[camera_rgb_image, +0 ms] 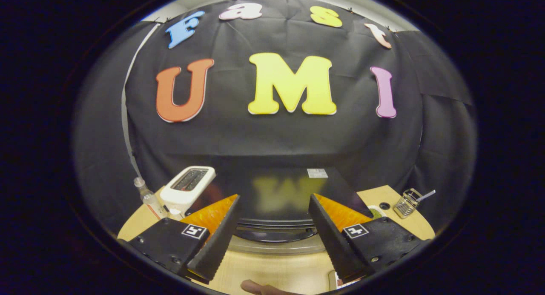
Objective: Open the toaster oven, put the food inside, and close the toaster oven door.
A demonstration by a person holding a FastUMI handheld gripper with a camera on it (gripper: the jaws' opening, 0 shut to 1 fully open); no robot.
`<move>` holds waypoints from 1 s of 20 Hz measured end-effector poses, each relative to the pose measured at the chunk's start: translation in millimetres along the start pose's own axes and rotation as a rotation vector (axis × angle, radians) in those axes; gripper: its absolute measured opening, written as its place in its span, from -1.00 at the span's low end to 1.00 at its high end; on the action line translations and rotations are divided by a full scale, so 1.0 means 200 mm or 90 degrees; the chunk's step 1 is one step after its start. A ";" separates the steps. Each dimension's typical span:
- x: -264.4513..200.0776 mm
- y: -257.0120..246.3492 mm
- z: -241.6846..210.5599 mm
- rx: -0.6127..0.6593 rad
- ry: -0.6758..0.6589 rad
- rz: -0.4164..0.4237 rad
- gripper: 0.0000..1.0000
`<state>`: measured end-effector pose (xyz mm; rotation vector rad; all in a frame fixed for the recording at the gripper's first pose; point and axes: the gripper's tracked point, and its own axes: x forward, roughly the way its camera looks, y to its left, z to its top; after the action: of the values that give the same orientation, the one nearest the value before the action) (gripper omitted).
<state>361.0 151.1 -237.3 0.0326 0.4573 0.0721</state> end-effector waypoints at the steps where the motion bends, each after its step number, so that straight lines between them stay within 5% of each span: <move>1: 0.04 0.01 -0.05 0.003 0.024 0.003 1.00; 20: -0.21 0.03 -0.35 -0.025 0.066 -0.010 1.00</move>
<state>292.8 154.6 -281.8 -0.0133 0.5597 0.0673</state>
